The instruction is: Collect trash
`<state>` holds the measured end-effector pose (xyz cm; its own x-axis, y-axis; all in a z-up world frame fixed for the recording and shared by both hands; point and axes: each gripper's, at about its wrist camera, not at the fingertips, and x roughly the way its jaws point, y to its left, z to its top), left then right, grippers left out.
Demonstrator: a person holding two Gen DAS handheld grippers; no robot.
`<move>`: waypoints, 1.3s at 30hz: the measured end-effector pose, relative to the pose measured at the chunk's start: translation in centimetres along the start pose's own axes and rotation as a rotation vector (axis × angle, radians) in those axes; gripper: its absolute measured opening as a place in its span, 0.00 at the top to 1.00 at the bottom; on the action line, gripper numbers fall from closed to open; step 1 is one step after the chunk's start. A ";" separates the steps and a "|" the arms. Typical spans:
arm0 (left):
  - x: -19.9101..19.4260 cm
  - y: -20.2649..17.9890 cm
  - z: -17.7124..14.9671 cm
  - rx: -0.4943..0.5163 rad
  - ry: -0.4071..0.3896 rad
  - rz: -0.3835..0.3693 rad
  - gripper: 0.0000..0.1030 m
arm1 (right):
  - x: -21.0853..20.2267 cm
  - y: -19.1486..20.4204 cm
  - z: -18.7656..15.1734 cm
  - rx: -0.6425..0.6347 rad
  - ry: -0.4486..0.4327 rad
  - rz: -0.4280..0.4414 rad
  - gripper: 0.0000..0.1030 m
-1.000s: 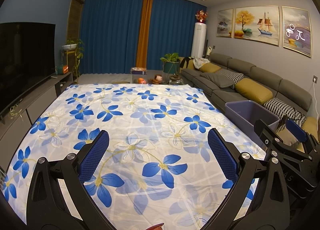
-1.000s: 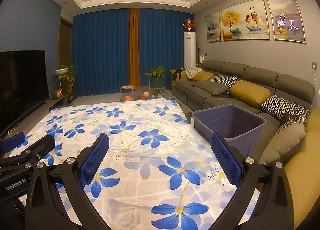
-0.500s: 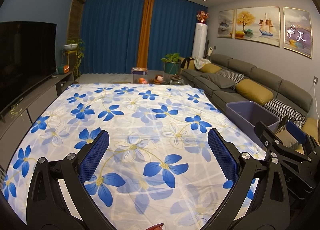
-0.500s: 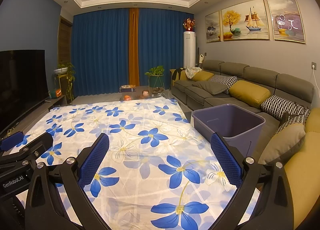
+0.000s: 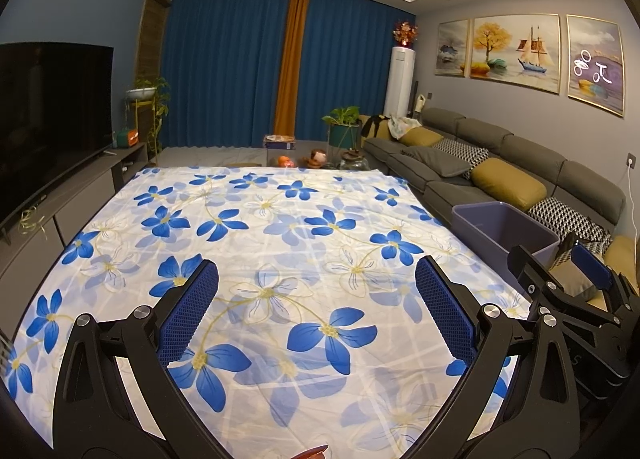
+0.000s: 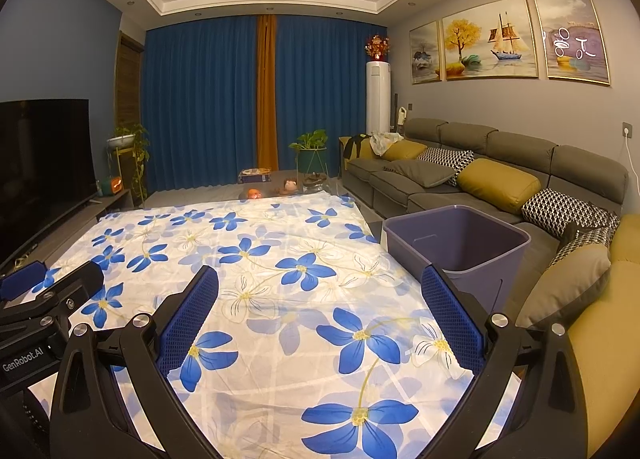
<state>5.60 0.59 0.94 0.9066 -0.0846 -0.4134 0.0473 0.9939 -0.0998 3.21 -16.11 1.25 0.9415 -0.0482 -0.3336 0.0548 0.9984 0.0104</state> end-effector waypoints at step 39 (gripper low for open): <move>-0.1 0.2 -0.1 -0.001 0.003 -0.001 0.06 | -0.3 0.1 -0.5 -0.002 0.004 0.000 0.05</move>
<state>5.50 0.75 0.87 0.9054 -0.0861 -0.4158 0.0481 0.9937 -0.1011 2.79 -16.00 0.82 0.9400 -0.0486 -0.3376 0.0547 0.9985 0.0086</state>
